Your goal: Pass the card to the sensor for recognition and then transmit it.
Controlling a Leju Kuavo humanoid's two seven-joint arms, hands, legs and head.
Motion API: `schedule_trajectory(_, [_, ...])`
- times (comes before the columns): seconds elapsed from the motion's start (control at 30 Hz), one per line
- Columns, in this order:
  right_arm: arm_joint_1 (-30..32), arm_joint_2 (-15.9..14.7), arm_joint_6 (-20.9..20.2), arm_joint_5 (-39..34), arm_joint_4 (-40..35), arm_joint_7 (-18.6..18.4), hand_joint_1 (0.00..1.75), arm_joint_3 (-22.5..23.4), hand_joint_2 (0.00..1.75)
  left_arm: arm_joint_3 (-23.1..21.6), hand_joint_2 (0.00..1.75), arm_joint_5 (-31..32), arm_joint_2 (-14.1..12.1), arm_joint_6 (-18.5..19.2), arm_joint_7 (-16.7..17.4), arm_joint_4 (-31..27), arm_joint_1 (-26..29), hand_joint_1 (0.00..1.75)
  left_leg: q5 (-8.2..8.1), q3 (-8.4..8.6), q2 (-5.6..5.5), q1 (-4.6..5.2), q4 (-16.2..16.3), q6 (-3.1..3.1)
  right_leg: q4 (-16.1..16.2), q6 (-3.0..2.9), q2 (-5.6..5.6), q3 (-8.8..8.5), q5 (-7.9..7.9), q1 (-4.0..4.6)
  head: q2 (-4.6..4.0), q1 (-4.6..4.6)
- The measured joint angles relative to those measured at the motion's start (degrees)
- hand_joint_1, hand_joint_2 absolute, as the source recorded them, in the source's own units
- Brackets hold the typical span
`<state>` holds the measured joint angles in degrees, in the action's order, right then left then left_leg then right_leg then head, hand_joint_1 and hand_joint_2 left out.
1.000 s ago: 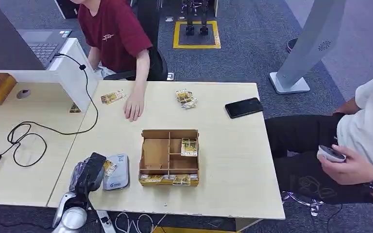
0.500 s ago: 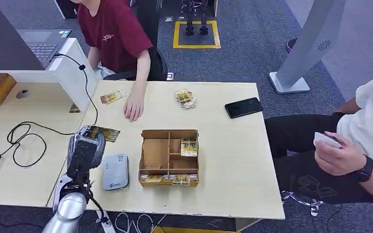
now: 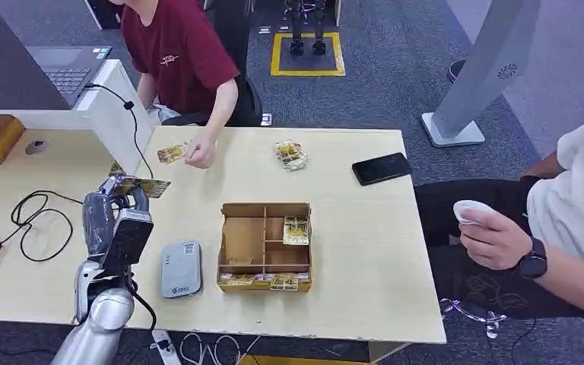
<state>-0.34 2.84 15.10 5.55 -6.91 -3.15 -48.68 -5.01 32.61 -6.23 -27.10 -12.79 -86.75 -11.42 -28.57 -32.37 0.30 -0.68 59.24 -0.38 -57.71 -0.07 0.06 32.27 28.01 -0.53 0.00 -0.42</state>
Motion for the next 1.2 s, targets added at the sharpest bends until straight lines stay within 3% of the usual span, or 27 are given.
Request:
schedule_trajectory(0.3, [0.00, 0.00, -0.02, 0.02, -0.02, 0.00, 0.00, 0.00, 1.75, 0.00, 1.75, 0.64, -0.19, -0.24, 0.00, 0.11, -0.15, 1.75, 0.00, 0.00, 0.00, 0.00, 0.00, 0.00, 0.00, 0.00, 0.00, 0.01, 0.00, 0.00, 0.00, 0.00])
schedule_trajectory(0.37, [0.00, 0.00, -0.13, 0.40, -0.07, -0.02, 0.00, -0.09, 1.75, -0.02, 1.75, 5.57, -0.28, -2.83, 0.64, 0.33, -0.34, 1.75, 0.00, 0.00, 0.00, 0.00, 0.00, 0.00, 0.00, 0.00, 0.00, 0.01, 0.00, 0.00, 0.00, 0.00])
schedule_trajectory(0.47, [-0.10, -0.24, -0.55, 1.25, -0.53, -0.04, 0.00, -0.72, 1.75, -0.18, 1.75, 18.57, -1.33, -8.70, 2.43, 2.93, -2.41, 1.75, 0.01, 0.00, -0.02, -0.01, 0.00, -0.01, 0.00, -0.01, -0.01, 0.00, -0.01, 0.00, 0.00, 0.00])
schedule_trajectory(0.57, [-0.19, -0.50, -0.87, 1.47, -0.83, 0.02, 0.00, -1.31, 1.75, -0.26, 1.75, 24.61, -2.42, -11.10, 3.52, 6.70, -4.96, 1.75, 0.06, 0.00, -0.01, -0.01, 0.00, -0.06, -0.01, -0.08, 0.00, 0.01, -0.05, 0.01, 0.00, 0.00])
schedule_trajectory(0.77, [-0.20, -0.81, -1.05, 1.46, -1.20, 0.07, 0.00, -1.57, 1.75, -0.59, 1.75, 25.79, -2.99, -11.28, 3.93, 11.87, -8.08, 1.75, 0.06, 0.00, 0.00, -0.01, 0.00, -0.06, -0.03, -0.11, 0.00, 0.01, -0.07, 0.01, 0.00, 0.00])
schedule_trajectory(1.17, [-0.19, -0.94, -1.01, 1.40, -1.53, 0.00, 0.00, -1.62, 1.75, -0.96, 1.75, 25.59, -2.91, -11.30, 3.91, 14.71, -9.30, 1.75, 0.06, -0.01, 0.01, -0.02, 0.00, -0.06, -0.03, -0.11, 0.01, 0.04, -0.07, 0.01, 0.00, 0.00])
schedule_trajectory(1.2, [-0.19, -0.94, -1.03, 1.38, -1.57, 0.00, 0.00, -1.64, 1.75, -1.01, 1.75, 25.40, -2.91, -11.30, 3.82, 14.93, -9.42, 0.00, 0.06, -0.01, 0.01, -0.02, 0.00, -0.06, -0.03, -0.11, 0.01, 0.04, -0.07, 0.01, 0.00, 0.00])
